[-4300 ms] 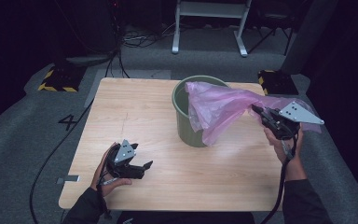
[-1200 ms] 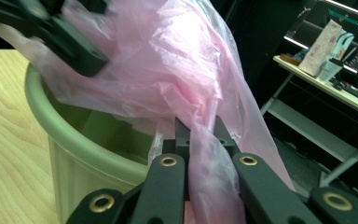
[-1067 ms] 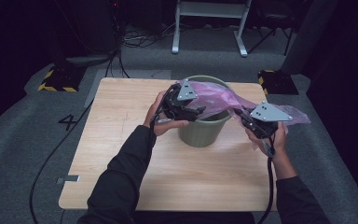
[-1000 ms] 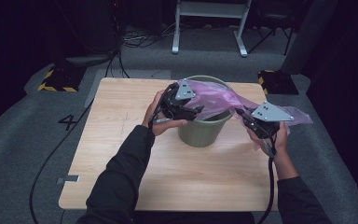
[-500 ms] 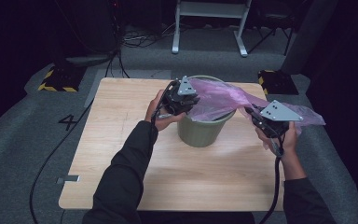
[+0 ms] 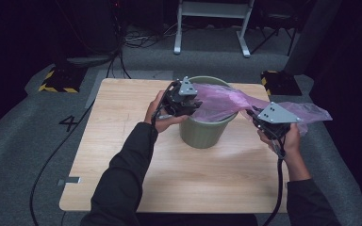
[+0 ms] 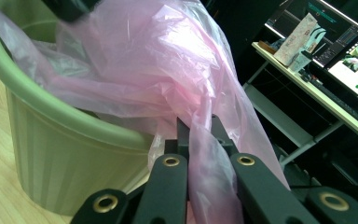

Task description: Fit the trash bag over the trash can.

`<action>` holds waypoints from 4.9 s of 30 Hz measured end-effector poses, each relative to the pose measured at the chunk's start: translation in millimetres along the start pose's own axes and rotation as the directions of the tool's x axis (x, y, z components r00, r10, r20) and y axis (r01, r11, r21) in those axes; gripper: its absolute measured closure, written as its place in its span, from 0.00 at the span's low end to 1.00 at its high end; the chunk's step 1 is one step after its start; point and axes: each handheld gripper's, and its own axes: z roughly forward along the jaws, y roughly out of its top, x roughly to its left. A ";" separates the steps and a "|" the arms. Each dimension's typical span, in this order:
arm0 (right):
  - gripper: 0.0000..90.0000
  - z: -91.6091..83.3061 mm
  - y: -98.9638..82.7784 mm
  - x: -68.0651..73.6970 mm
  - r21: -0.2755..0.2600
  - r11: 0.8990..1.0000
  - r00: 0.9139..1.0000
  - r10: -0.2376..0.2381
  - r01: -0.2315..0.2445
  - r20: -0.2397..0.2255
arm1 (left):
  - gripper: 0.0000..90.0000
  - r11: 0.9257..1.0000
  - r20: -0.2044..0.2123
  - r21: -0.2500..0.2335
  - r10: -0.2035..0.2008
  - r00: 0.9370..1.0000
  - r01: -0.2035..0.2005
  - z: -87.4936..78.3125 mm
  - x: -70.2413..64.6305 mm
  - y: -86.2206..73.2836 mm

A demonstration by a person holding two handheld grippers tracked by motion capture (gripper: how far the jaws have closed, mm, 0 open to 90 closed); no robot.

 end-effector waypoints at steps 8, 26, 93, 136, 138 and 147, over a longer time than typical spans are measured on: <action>0.98 1.8 9.3 3.9 0.035 0.998 0.998 -0.054 0.055 -0.027 | 0.41 0.997 -0.007 -0.072 0.017 1.000 -0.017 -9.6 -14.5 13.7; 0.95 9.7 21.8 19.8 0.007 0.997 0.985 -0.078 0.080 -0.156 | 0.53 0.985 0.073 -0.027 0.170 0.983 -0.169 23.2 -53.5 37.0; 0.83 -8.6 43.1 26.8 -0.041 0.999 0.966 -0.027 0.017 -0.257 | 0.81 0.977 0.023 -0.014 0.214 0.977 -0.214 -2.3 -50.4 10.9; 0.41 -8.1 -11.6 19.5 -0.061 0.968 0.939 0.218 -0.242 -0.266 | 0.91 0.999 0.002 -0.044 0.018 1.000 -0.018 -24.3 4.4 -37.8; 0.51 -4.5 -8.8 22.7 -0.073 0.971 0.939 0.201 -0.230 -0.279 | 0.89 0.999 -0.003 -0.050 0.008 1.000 -0.009 -25.1 5.8 -38.6; 0.83 2.0 2.4 34.8 -0.077 0.984 0.937 0.128 -0.161 -0.327 | 0.64 0.998 -0.018 -0.065 0.000 1.000 -0.001 -32.0 2.6 -35.8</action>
